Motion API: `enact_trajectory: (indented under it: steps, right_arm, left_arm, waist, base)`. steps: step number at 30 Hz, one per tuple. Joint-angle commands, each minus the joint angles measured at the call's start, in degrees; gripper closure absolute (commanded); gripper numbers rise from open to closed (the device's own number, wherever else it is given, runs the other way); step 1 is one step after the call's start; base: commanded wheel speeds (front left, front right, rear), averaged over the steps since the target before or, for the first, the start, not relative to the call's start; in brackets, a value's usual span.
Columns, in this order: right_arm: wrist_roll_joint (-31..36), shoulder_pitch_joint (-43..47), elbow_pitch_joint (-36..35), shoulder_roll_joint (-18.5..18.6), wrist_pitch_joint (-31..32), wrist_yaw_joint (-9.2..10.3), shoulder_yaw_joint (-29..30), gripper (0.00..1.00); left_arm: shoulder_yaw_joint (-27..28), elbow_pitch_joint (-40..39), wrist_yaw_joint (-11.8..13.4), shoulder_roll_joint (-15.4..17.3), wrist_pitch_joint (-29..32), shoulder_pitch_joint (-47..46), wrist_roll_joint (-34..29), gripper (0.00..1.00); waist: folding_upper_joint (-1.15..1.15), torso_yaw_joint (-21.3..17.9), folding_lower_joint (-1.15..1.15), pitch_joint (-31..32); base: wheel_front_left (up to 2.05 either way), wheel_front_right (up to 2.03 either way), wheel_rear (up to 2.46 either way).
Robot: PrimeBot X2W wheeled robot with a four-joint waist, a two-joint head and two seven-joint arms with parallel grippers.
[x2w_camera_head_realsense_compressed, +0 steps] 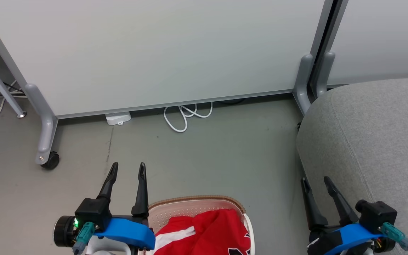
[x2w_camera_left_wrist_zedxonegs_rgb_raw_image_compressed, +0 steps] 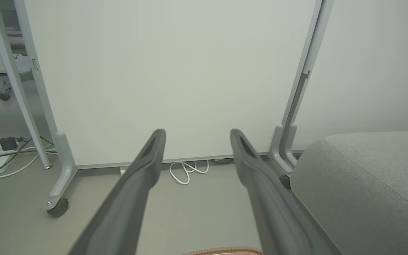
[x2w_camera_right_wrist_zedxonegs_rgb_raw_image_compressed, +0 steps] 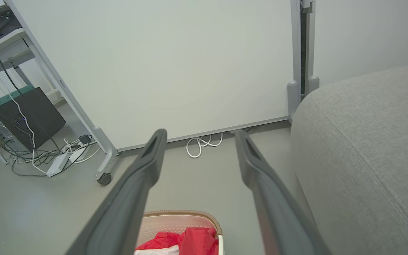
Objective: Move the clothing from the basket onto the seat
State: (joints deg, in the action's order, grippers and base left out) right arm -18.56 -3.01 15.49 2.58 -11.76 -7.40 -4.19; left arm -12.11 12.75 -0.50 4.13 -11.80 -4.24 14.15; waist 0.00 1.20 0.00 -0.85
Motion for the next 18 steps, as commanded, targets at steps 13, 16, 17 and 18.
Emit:
enact_trajectory:
  steps: [13, 16, 17, 18]
  right_arm:
    - [7.3, -0.04, 0.82, 0.44, -2.02, -0.13, -0.75, 0.0]
    - [8.53, -0.02, 1.12, 0.45, -2.36, -0.13, -0.91, 0.0]
    - [8.84, -0.04, 1.18, 0.45, -2.46, -0.14, -0.98, 0.0]
    - [9.2, -0.05, 1.27, 0.45, -2.54, -0.13, -1.04, 0.0]
  left_arm:
    - [-1.11, 1.25, -0.17, 0.01, -2.06, -0.75, -6.7, 0.0]
    - [-1.19, 1.61, -0.43, -0.12, -2.3, -0.68, -7.81, 0.0]
    - [-1.23, 1.71, -0.47, -0.16, -2.46, -0.67, -8.14, 0.0]
    - [-1.25, 1.84, -0.43, -0.2, -2.6, -0.64, -8.43, 0.0]
  waist:
    - [0.0, 0.29, 0.0, 0.14]
    - [0.0, 0.36, 0.0, 0.19]
    - [0.0, 0.38, 0.0, 0.21]
    - [0.0, 0.39, 0.0, 0.23]
  base:
    - [0.0, 0.0, 0.0]
    - [0.0, 0.0, 0.0]
    - [0.0, 0.0, 0.0]
    - [0.0, 0.0, 0.0]
